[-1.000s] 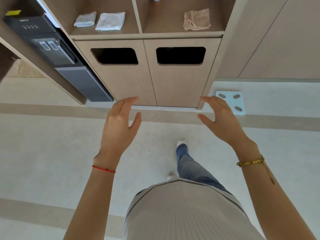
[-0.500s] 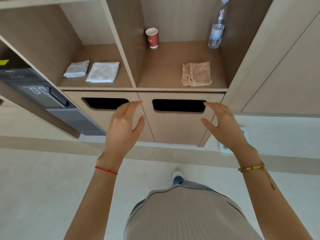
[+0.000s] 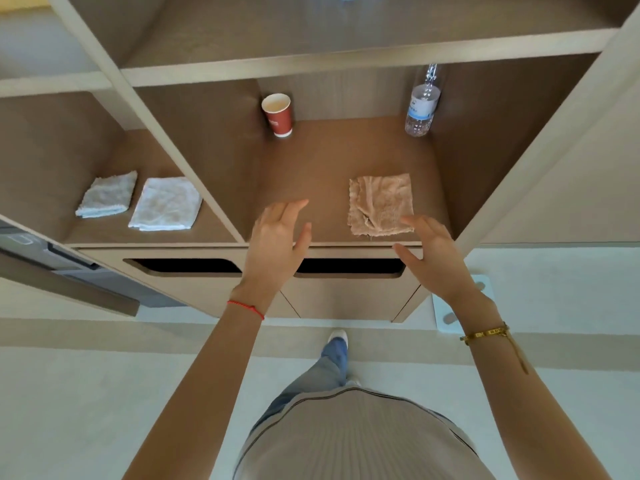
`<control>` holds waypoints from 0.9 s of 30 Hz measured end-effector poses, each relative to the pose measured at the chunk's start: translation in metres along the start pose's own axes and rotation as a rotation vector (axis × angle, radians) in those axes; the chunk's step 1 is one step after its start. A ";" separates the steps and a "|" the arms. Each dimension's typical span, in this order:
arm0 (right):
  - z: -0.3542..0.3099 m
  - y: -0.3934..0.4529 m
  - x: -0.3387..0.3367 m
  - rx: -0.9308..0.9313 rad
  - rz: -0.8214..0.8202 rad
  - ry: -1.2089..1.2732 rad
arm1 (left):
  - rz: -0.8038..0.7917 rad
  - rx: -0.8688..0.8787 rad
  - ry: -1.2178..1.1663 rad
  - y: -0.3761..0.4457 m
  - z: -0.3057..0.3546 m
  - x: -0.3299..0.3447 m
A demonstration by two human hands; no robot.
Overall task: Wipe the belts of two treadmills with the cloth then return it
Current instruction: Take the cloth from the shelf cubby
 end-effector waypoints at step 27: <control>0.065 0.121 0.056 0.337 0.055 -0.123 | -0.313 -0.055 0.176 0.070 -0.059 0.143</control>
Point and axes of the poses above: each hand's wrist, its own y-axis towards the middle knuckle, its own x-axis out of the palm, z = x × y, the point moved 5 cm from there along y, towards the middle knuckle, and after that the axes turned 1 degree about -z, right-handed, at the moved point
